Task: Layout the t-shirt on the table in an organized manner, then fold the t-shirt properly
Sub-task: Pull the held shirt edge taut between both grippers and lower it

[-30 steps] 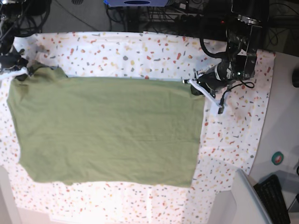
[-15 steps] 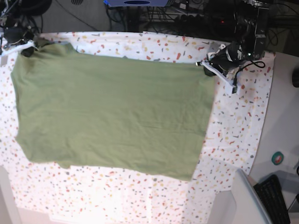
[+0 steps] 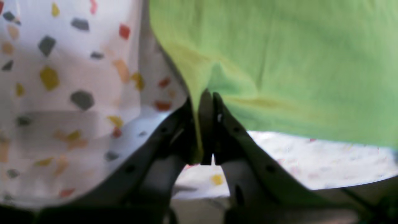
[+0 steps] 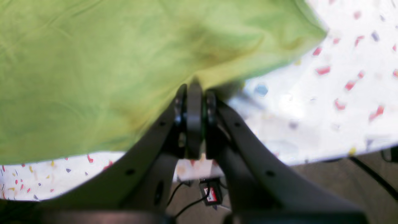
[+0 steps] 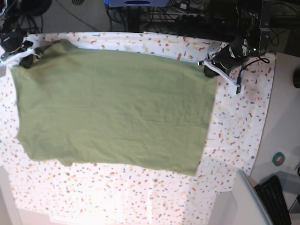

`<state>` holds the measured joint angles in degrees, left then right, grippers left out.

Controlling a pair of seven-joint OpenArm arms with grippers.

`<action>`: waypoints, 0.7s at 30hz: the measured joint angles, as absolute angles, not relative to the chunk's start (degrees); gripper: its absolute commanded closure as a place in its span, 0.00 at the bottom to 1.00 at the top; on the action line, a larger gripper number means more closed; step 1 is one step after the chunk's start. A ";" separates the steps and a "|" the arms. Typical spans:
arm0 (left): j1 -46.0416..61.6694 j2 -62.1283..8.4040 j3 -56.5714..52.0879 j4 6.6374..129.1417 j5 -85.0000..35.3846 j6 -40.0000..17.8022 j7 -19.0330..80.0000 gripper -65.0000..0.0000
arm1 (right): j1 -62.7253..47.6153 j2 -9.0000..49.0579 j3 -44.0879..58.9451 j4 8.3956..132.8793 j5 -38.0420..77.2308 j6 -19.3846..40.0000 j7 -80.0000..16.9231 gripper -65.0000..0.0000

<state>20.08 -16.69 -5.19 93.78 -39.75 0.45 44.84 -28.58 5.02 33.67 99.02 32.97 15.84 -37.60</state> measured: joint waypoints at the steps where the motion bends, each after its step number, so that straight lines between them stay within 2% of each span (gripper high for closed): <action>1: 19.07 -16.69 -5.17 93.56 -41.39 0.43 46.74 1.00 | -27.29 5.19 33.78 99.04 33.08 15.84 -39.03 1.00; 6: 15.57 -16.69 -5.19 93.30 -44.25 0.45 48.53 1.00 | -23.18 5.32 33.78 99.04 32.38 15.88 -41.08 1.00; 12: 12.69 -16.53 -5.17 90.91 -44.80 0.45 48.75 1.00 | -15.22 4.82 33.63 96.75 22.50 16.08 -43.81 1.00; 21: 10.13 -16.53 -5.17 84.84 -44.45 0.49 48.88 1.00 | -10.15 5.65 33.54 89.62 22.06 15.88 -44.49 1.00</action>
